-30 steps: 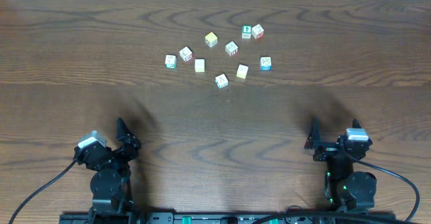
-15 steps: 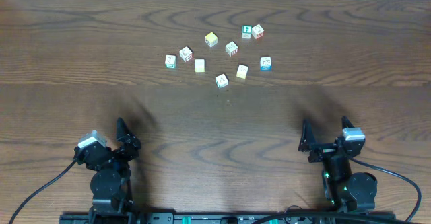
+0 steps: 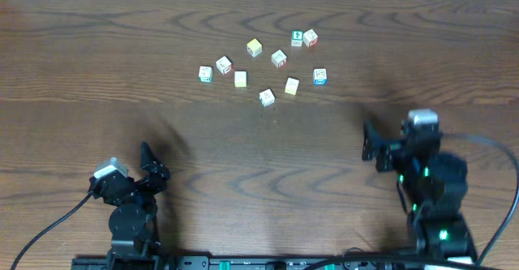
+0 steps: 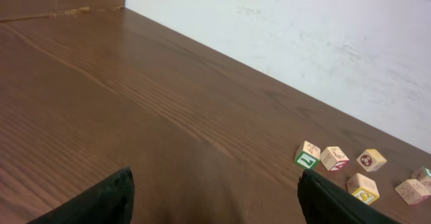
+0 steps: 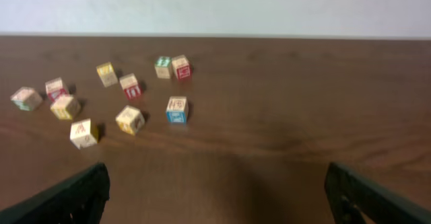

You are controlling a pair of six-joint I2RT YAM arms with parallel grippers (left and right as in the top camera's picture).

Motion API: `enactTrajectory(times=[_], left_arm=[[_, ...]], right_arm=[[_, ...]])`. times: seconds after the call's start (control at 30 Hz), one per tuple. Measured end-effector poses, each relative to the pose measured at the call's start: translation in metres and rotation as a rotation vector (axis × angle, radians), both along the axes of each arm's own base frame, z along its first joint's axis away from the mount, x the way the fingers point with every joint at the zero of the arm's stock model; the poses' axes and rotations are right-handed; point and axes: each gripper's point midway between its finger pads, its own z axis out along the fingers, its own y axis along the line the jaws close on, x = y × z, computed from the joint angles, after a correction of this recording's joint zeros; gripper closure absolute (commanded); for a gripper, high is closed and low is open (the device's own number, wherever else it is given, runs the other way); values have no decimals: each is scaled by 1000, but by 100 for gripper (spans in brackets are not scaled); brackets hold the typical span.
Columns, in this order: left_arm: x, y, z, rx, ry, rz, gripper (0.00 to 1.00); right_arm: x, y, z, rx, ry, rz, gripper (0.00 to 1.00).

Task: Lift 5 blocks
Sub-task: 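Move both grippers forward toward the scattered blocks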

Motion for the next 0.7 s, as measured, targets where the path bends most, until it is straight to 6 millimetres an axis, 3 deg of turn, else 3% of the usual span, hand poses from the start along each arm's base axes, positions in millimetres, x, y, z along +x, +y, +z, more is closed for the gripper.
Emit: enactTrajectory(times=[0.27, 0.47, 0.6, 0.7], left_arm=[[-1, 4, 1, 4, -3, 23, 22], [4, -17, -3, 49, 25, -112, 22], [8, -29, -21, 58, 112, -185, 22], [9, -38, -48, 47, 241, -242, 22]], right_arm=[[27, 25, -6, -3, 342, 145, 1], [45, 40, 0, 35, 356, 224, 1], [58, 44, -9, 59, 368, 228, 1], [62, 44, -21, 91, 411, 207, 1]])
